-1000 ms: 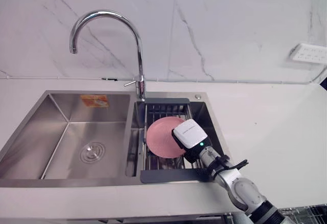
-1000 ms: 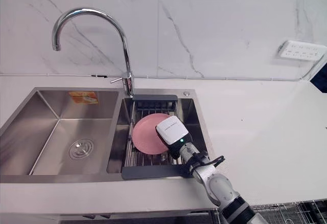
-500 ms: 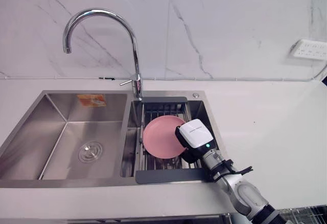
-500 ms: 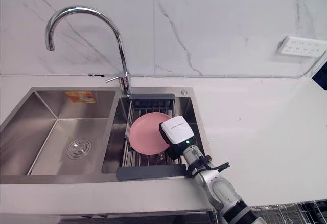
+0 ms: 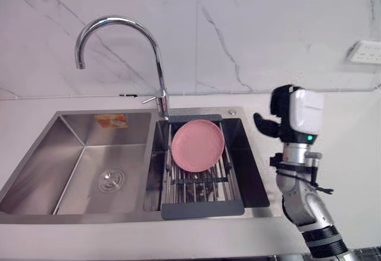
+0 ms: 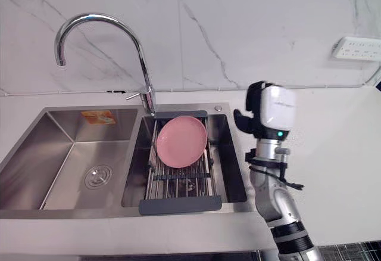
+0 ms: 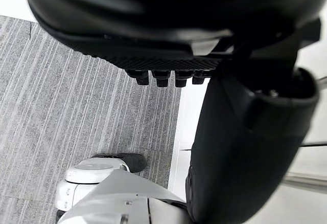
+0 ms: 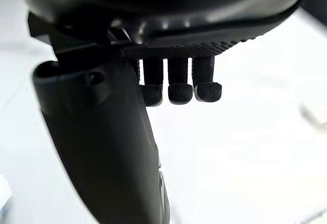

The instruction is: Walk over to the sink, pick up the cup, carry it to the dishwasher, place the cup inside the dishwasher, then close the dishwasher door

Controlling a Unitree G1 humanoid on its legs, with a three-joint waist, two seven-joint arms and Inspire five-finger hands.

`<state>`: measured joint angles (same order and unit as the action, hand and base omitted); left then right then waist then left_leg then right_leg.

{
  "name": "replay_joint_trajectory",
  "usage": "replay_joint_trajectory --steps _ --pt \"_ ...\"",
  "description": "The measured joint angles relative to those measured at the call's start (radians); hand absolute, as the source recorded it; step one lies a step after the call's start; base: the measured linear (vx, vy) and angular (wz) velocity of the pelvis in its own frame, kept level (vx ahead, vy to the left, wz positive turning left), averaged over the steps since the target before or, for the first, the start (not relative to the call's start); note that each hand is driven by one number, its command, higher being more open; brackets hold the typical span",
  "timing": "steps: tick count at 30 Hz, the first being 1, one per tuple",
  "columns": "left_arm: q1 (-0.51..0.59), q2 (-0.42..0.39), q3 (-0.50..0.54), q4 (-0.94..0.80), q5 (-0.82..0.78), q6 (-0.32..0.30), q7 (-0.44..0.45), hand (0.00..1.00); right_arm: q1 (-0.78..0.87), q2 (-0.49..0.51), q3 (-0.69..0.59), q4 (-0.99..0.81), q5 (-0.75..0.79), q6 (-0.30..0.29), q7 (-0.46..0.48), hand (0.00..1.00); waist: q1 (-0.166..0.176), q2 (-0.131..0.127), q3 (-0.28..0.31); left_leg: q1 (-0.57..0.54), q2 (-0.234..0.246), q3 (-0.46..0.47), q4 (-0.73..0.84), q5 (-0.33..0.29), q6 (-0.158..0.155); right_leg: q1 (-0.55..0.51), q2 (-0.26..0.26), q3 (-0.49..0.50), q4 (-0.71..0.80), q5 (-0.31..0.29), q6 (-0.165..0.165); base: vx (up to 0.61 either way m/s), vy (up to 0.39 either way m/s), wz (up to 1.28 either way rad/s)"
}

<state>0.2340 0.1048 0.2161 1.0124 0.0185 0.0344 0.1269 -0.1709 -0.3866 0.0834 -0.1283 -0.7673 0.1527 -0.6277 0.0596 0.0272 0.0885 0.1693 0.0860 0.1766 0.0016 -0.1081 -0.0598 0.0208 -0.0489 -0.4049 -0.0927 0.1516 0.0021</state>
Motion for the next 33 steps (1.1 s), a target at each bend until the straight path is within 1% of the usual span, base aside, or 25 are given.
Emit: replay_joint_trajectory --steps 3,5,7,9,10,12,13,14,15,17,18,20,21,23,25,26,27,29,33 --pt "0.001 0.0 0.0 0.002 -0.002 -0.001 0.002 1.0 0.0 0.019 -0.003 0.0 0.069 0.004 -0.002 1.0 -0.001 -0.003 -0.002 0.002 -0.003 0.001 0.0 -0.002 0.002 0.002 -0.002 0.001 0.0 -0.001 0.001 0.0 0.0 0.0" --pt "0.003 -0.001 0.0 0.002 -0.012 -0.002 0.003 1.0 0.0 0.044 -0.013 0.0 0.119 0.004 0.018 1.0 -0.002 -0.005 -0.003 0.002 -0.002 0.001 -0.001 -0.003 0.003 0.003 -0.002 0.001 0.0 -0.002 0.003 0.0 0.0 0.0" --pt "0.005 -0.002 0.0 0.002 -0.021 -0.002 0.003 1.0 0.003 0.05 -0.025 0.0 0.167 0.0 0.068 1.0 -0.002 -0.005 -0.003 0.002 -0.002 0.001 -0.001 -0.003 0.003 0.003 -0.002 0.001 0.0 -0.003 0.005 0.0 0.0 0.0" --pt "0.005 -0.003 0.0 0.002 -0.034 -0.002 0.003 1.0 0.016 0.056 -0.044 0.0 0.215 -0.013 0.161 1.0 -0.003 -0.005 -0.003 0.002 -0.002 0.001 -0.002 -0.004 0.003 0.003 -0.002 0.002 0.0 -0.004 0.005 0.0 0.0 0.0" --pt "0.005 -0.003 0.0 0.002 -0.037 -0.002 0.003 1.0 0.022 0.056 -0.047 0.0 0.225 -0.022 0.186 1.0 -0.003 -0.005 -0.003 0.003 -0.002 0.001 -0.003 -0.004 0.003 0.003 -0.002 0.002 0.0 -0.004 0.006 0.0 0.0 0.0" --pt "0.005 -0.002 0.001 0.002 -0.039 -0.001 0.004 1.0 0.042 0.056 -0.049 0.0 0.233 -0.068 0.31 1.0 -0.006 -0.008 -0.001 0.004 -0.002 0.003 -0.001 -0.004 0.003 0.003 -0.001 0.004 0.0 -0.004 0.005 0.0 0.0 0.0" --pt "0.005 -0.002 0.001 0.002 -0.039 -0.001 0.005 1.0 0.046 0.056 -0.05 0.0 0.232 -0.084 0.343 1.0 -0.006 -0.01 0.0 0.004 -0.002 0.003 -0.001 -0.004 0.003 0.003 -0.001 0.004 0.0 -0.004 0.005 0.0 0.0 0.0" --pt "0.003 0.0 0.001 0.001 -0.039 -0.001 0.005 1.0 0.049 0.053 -0.048 -0.004 0.227 -0.115 0.414 1.0 -0.006 -0.014 0.002 0.005 -0.002 0.004 -0.001 -0.004 0.004 0.003 0.0 0.005 0.0 -0.004 0.005 0.0 0.0 0.0" --pt "0.003 0.001 0.002 0.001 -0.039 -0.001 0.005 1.0 0.049 0.051 -0.044 -0.01 0.225 -0.126 0.447 1.0 -0.006 -0.017 0.004 0.005 -0.002 0.005 -0.001 -0.004 0.004 0.003 0.0 0.005 0.0 -0.003 0.005 0.0 0.0 0.0" --pt "0.002 0.005 0.005 0.001 -0.04 0.0 0.004 1.0 0.049 0.025 -0.021 -0.047 0.221 -0.18 0.586 1.0 -0.004 -0.027 0.004 0.005 -0.002 0.005 0.0 -0.004 0.004 0.003 0.0 0.006 0.0 -0.003 0.005 0.0 0.0 0.0" --pt "0.002 0.005 0.006 0.001 -0.04 0.0 0.004 1.0 0.049 0.019 -0.015 -0.056 0.217 -0.189 0.606 1.0 -0.004 -0.029 0.003 0.005 -0.002 0.005 0.0 -0.004 0.004 0.003 0.0 0.006 0.0 -0.003 0.005 0.0 0.0 0.0" --pt "-0.001 0.009 0.015 0.002 -0.04 0.003 0.003 1.0 0.048 -0.022 0.026 -0.125 0.188 -0.264 0.732 1.0 0.001 -0.039 -0.002 0.005 -0.002 0.004 0.001 -0.004 0.004 0.003 0.0 0.006 0.0 -0.003 0.005 0.0 0.0 0.0" --pt "-0.001 0.01 0.016 0.003 -0.04 0.003 0.002 1.0 0.046 -0.029 0.038 -0.139 0.181 -0.281 0.758 1.0 0.001 -0.042 -0.004 0.004 -0.002 0.004 0.001 -0.004 0.004 0.003 0.0 0.006 0.0 -0.003 0.005 0.0 0.0 0.0" --pt "-0.002 0.016 0.023 0.007 -0.04 0.004 0.001 1.0 0.028 -0.055 0.088 -0.178 0.142 -0.343 0.845 1.0 0.003 -0.053 -0.011 0.004 -0.002 0.003 0.004 -0.004 0.004 0.005 0.0 0.005 0.0 -0.002 0.004 0.0 0.0 0.0" --pt "-0.004 0.02 0.024 0.009 -0.04 0.004 0.001 1.0 0.019 -0.063 0.115 -0.192 0.128 -0.365 0.88 1.0 0.006 -0.06 -0.015 0.004 -0.002 0.002 0.006 -0.004 0.005 0.007 -0.001 0.004 0.0 -0.002 0.004 0.0 0.0 0.0" --pt "-0.005 0.023 0.024 0.01 -0.04 0.004 0.0 1.0 0.012 -0.068 0.136 -0.199 0.09 -0.386 0.9 1.0 0.008 -0.065 -0.017 0.004 -0.002 0.001 0.009 -0.005 0.006 0.009 -0.001 0.004 0.0 -0.001 0.003 0.0 0.0 0.0" --pt "-0.005 0.023 0.025 0.011 -0.04 0.004 0.0 1.0 0.008 -0.069 0.143 -0.199 0.07 -0.391 0.904 1.0 0.008 -0.067 -0.018 0.003 -0.002 0.0 0.008 -0.005 0.006 0.009 -0.001 0.004 0.0 -0.001 0.003 0.0 0.0 0.0" --pt "-0.011 0.024 0.032 0.02 -0.041 0.004 0.0 1.0 -0.008 -0.082 0.17 -0.199 0.0 -0.398 0.926 1.0 0.008 -0.068 -0.019 0.001 -0.002 0.0 0.01 -0.006 0.007 0.009 -0.001 0.004 0.0 0.0 0.002 0.0 0.0 0.0" --pt "-0.016 0.023 0.032 0.021 -0.04 0.005 0.0 1.0 -0.017 -0.111 0.2 -0.2 -0.072 -0.394 0.982 1.0 0.008 -0.068 -0.019 -0.004 0.0 0.0 0.012 -0.006 0.007 0.004 0.0 0.004 0.0 0.0 0.002 0.0 0.0 0.0"
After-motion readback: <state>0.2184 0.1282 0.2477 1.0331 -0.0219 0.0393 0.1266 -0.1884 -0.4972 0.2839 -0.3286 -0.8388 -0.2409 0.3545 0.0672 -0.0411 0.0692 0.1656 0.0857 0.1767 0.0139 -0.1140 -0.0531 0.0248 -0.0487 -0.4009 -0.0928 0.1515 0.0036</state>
